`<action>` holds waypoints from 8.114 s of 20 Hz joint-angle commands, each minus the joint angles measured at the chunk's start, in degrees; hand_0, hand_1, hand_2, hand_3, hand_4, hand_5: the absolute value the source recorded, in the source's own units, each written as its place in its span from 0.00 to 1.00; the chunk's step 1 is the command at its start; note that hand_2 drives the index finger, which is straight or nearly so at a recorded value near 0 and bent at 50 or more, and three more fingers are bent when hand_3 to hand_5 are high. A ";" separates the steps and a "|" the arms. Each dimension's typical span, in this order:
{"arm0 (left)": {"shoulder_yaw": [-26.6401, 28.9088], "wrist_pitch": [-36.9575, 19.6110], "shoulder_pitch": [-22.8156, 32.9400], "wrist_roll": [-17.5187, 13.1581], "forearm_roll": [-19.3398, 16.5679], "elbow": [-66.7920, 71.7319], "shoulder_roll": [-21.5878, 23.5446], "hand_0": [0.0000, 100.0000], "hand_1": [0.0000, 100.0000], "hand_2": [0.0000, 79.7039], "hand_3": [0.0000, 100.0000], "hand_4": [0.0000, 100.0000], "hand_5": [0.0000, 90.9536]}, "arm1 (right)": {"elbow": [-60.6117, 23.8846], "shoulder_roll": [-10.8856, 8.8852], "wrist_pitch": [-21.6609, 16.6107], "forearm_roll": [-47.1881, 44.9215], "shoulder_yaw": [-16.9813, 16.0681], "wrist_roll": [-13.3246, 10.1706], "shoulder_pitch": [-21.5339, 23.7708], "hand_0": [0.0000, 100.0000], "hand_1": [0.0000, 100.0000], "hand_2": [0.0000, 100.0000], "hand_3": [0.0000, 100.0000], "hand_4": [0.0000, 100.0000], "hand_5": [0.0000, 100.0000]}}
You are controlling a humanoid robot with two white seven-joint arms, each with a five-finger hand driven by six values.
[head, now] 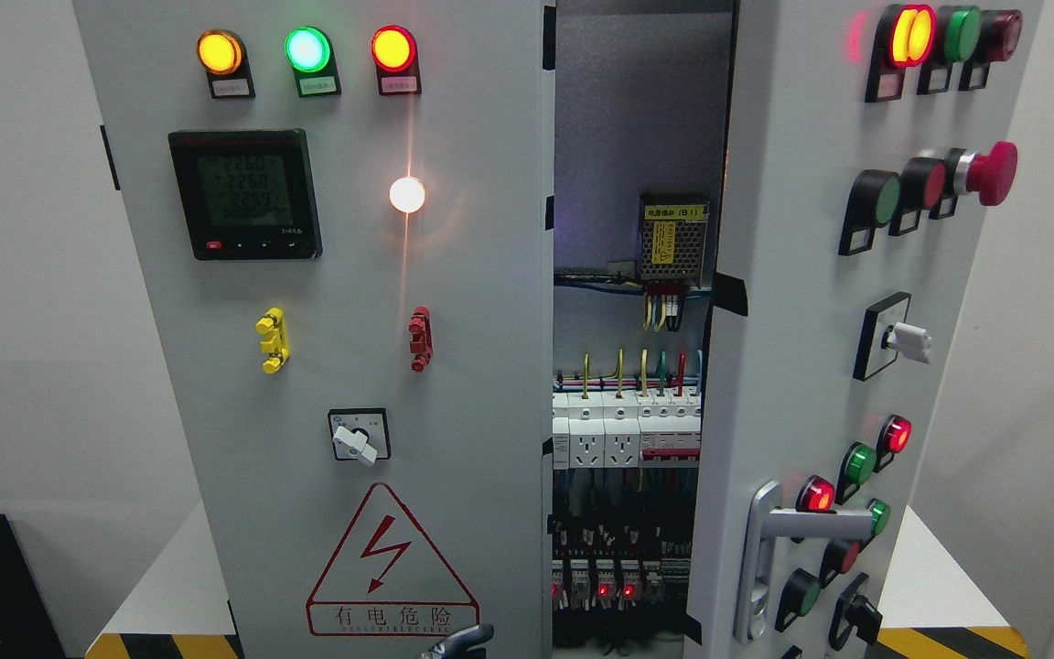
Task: Open door with both hands
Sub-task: 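Raise the left hand toward the gap beside the ajar button door, then insert the left hand fingers behind the inner edge of the button door, then push the button door outward with the left hand, swinging it open, then keep pushing the button door wide with the left forearm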
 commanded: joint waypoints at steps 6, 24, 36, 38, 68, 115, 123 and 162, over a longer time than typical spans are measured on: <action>-3.45 0.59 -18.50 0.05 16.51 -1.78 6.92 0.00 0.00 0.00 0.00 0.00 0.00 | 0.00 0.00 0.00 1.41 -0.18 0.01 -0.05 0.19 0.00 0.00 0.00 0.00 0.00; -20.76 2.26 -48.48 8.40 28.75 0.58 2.89 0.00 0.00 0.00 0.00 0.00 0.00 | 0.00 0.00 0.00 1.41 -0.18 0.01 0.03 0.19 0.00 0.00 0.00 0.00 0.00; -27.45 4.37 -53.67 8.40 28.84 4.99 -7.49 0.00 0.00 0.00 0.00 0.00 0.00 | 0.00 0.00 0.00 1.41 -0.18 0.01 0.03 0.19 0.00 0.00 0.00 0.00 0.00; -27.63 4.37 -53.76 8.40 28.92 4.99 -8.46 0.00 0.00 0.00 0.00 0.00 0.00 | 0.00 0.00 0.00 1.41 -0.18 0.01 -0.05 0.19 0.00 0.00 0.00 0.00 0.00; -29.38 7.36 -57.37 8.32 32.26 4.63 -14.34 0.00 0.00 0.00 0.00 0.00 0.00 | 0.00 0.00 0.08 1.41 -0.18 0.01 -0.05 0.19 0.00 0.00 0.00 0.00 0.00; -35.10 8.15 -62.90 8.40 31.47 16.23 -37.11 0.00 0.00 0.00 0.00 0.00 0.00 | 0.00 0.00 0.00 1.41 -0.18 0.01 -0.05 0.19 0.00 0.00 0.00 0.00 0.00; -35.19 8.15 -64.40 8.40 31.47 20.98 -41.51 0.00 0.00 0.00 0.00 0.00 0.00 | 0.00 0.00 0.00 1.41 -0.18 0.01 -0.05 0.19 0.00 0.00 0.00 0.00 0.00; -36.77 8.15 -67.56 8.40 31.74 23.19 -43.36 0.00 0.00 0.00 0.00 0.00 0.00 | 0.00 0.00 0.00 1.41 -0.18 0.01 0.03 0.19 0.00 0.00 0.00 0.00 0.00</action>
